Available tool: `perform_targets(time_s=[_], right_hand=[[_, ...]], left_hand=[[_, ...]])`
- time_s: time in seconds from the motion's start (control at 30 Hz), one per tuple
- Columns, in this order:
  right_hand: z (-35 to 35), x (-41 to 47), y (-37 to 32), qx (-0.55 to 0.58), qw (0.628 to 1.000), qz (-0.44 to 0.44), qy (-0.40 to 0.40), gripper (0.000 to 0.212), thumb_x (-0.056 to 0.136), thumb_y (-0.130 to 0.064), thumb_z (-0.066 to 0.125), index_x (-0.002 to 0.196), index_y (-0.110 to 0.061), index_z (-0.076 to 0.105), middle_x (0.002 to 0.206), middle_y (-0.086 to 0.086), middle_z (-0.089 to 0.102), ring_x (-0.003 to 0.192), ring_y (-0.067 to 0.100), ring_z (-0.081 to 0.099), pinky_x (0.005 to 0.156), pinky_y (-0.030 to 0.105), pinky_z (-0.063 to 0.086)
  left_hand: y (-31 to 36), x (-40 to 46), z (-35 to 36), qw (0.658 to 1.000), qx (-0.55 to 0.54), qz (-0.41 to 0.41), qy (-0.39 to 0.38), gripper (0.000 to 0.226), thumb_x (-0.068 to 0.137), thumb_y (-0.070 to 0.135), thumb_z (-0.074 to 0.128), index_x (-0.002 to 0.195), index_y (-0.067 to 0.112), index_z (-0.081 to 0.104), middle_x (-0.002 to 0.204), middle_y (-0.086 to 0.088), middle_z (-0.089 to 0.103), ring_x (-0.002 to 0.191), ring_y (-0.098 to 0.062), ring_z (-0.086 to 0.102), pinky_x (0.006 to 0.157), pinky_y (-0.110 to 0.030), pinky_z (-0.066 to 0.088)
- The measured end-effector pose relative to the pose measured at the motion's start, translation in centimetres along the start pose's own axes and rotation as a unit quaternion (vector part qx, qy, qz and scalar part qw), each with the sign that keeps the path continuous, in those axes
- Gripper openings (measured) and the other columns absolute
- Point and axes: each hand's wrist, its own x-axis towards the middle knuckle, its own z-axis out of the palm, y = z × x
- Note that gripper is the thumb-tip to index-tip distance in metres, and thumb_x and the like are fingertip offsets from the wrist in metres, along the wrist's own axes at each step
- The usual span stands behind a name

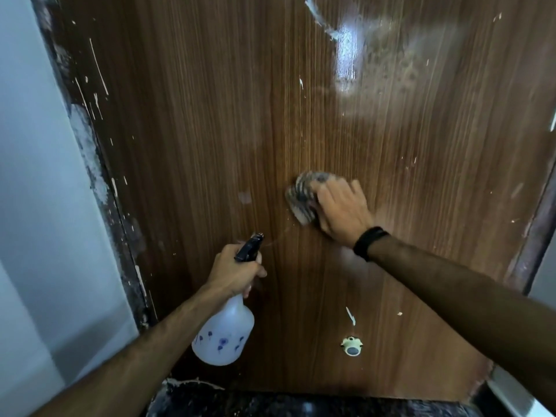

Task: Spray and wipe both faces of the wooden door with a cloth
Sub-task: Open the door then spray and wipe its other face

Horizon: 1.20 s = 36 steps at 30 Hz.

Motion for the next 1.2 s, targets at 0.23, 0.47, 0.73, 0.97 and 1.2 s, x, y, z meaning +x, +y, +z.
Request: perform_targets(time_s=[0.23,0.47,0.73,0.97,1.2], right_hand=[[1.2,0.8,-2.1,-0.006,1.0,-0.009,0.02,0.043,0.086,-0.026,0.066,0.123,-0.01,0.051,0.101,0.01,0.058,0.085,0.026,0.053,0.072,0.037,0.039],[3.4,-4.1,-5.1,0.003,0.988,-0.13,-0.081,0.043,0.085,-0.023,0.055,0.126,-0.011,0.052,0.106,0.006,0.058,0.089,0.023,0.055,0.074,0.036,0.042],[1.9,5.9,-5.6,-0.014,0.999,0.002,0.048,0.03,0.095,-0.024,0.057,0.121,-0.008,0.058,0.101,0.01,0.059,0.084,0.027,0.054,0.072,0.039,0.037],[6.1,-3.0,-10.1,0.016,0.959,-0.258,-0.118,0.041,0.078,-0.025,0.074,0.115,-0.013,0.063,0.108,0.007,0.063,0.092,0.025,0.061,0.077,0.037,0.048],[4.4,3.3,-9.7,0.023,0.995,-0.093,-0.036,0.039,0.08,-0.019,0.067,0.116,-0.011,0.059,0.107,0.01,0.06,0.09,0.027,0.058,0.075,0.039,0.043]], left_hand=[[-0.4,0.0,-0.1,0.999,-0.02,0.005,0.028,0.016,0.088,-0.005,0.067,0.091,0.009,0.061,0.068,-0.006,0.058,0.045,-0.013,0.049,0.046,-0.029,0.044],[-2.4,-0.9,-0.8,0.999,0.011,-0.026,0.025,0.014,0.09,-0.002,0.067,0.09,0.011,0.061,0.055,0.001,0.056,0.043,-0.013,0.049,0.046,-0.028,0.044],[-4.2,-0.7,-2.5,0.997,0.034,-0.075,0.002,0.012,0.091,-0.002,0.067,0.096,0.007,0.062,0.065,-0.005,0.058,0.046,-0.014,0.049,0.046,-0.027,0.045],[-5.3,-1.2,-3.5,0.995,0.062,-0.078,-0.004,0.011,0.09,-0.004,0.066,0.092,0.007,0.062,0.052,0.001,0.057,0.044,-0.014,0.048,0.045,-0.027,0.045],[-6.8,-1.3,-3.9,0.996,0.037,-0.076,-0.007,0.014,0.09,-0.003,0.067,0.091,0.009,0.06,0.058,-0.001,0.057,0.044,-0.012,0.048,0.045,-0.027,0.044]])
